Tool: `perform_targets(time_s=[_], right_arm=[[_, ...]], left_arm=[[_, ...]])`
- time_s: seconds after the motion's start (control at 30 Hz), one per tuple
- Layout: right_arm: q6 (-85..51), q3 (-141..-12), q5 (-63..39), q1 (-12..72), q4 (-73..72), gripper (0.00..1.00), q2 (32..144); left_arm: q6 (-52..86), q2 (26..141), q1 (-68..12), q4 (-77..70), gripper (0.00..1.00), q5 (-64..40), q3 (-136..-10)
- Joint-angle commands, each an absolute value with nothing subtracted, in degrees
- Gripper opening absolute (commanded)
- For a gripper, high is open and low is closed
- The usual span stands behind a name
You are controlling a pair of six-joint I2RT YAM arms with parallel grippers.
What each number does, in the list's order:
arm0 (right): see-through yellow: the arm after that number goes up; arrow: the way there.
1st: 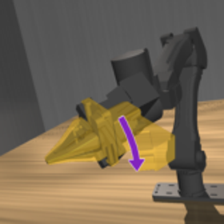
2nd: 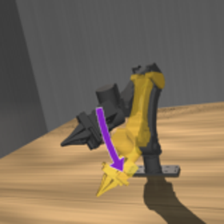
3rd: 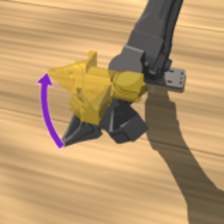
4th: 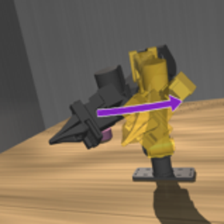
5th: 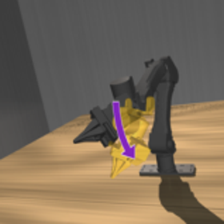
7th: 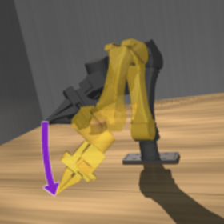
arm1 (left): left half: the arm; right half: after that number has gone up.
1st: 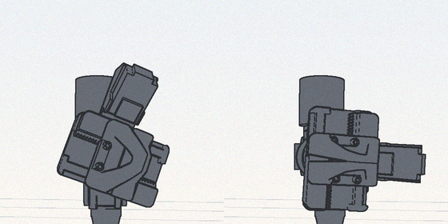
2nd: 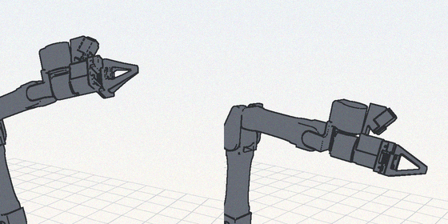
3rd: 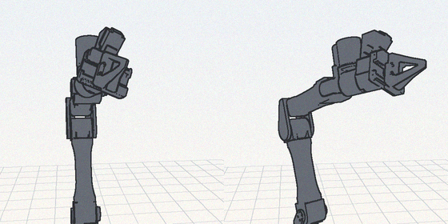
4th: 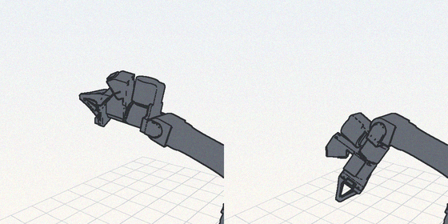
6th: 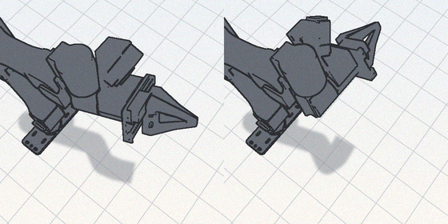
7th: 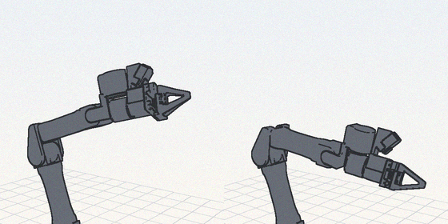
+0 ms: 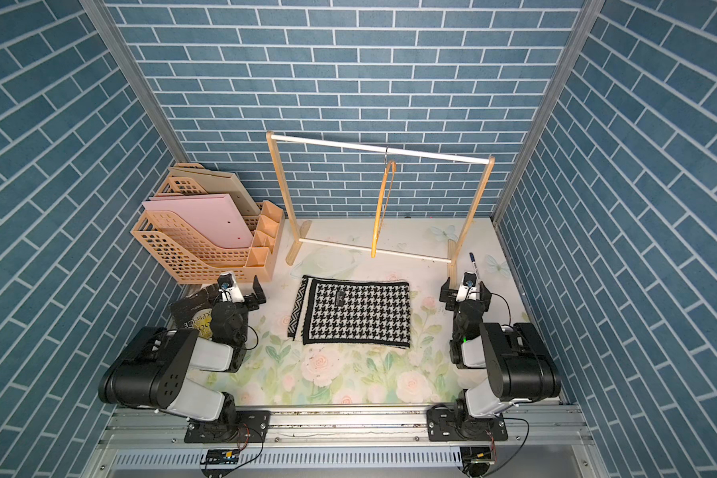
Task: Hang the scarf on the hanger
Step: Pick up the hanger from the clothesline.
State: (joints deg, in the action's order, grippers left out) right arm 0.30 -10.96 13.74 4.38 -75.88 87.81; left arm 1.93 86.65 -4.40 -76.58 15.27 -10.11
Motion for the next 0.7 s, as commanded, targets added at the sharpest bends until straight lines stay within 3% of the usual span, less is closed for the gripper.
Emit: perform_targets(time_s=[0.0,0.17,0.3,0.47,0.67], right_arm=[[0.0,-10.68,13.73,4.52,-77.28,1.0,87.72],[2.47,-15.0,13.81,6.33,-62.74,1.0,80.86],[1.12,-19.04,22.39,13.07,-46.6,0.98,68.91],[-2.28,-28.74,25.71,23.41,-22.92,0.95,56.03],[-7.54,-46.4,25.5,34.69,-3.12,0.93,54.27]], left_arm=[[1.51,86.99,-3.96,-76.2,1.0,14.82,-10.9],[1.49,87.01,-3.96,-76.2,1.0,14.77,-10.89],[1.5,86.96,-3.96,-76.2,1.0,14.79,-10.85],[1.49,86.99,-3.97,-76.01,0.99,14.68,-11.0],[1.49,86.97,-3.96,-76.12,0.99,14.68,-10.91]])
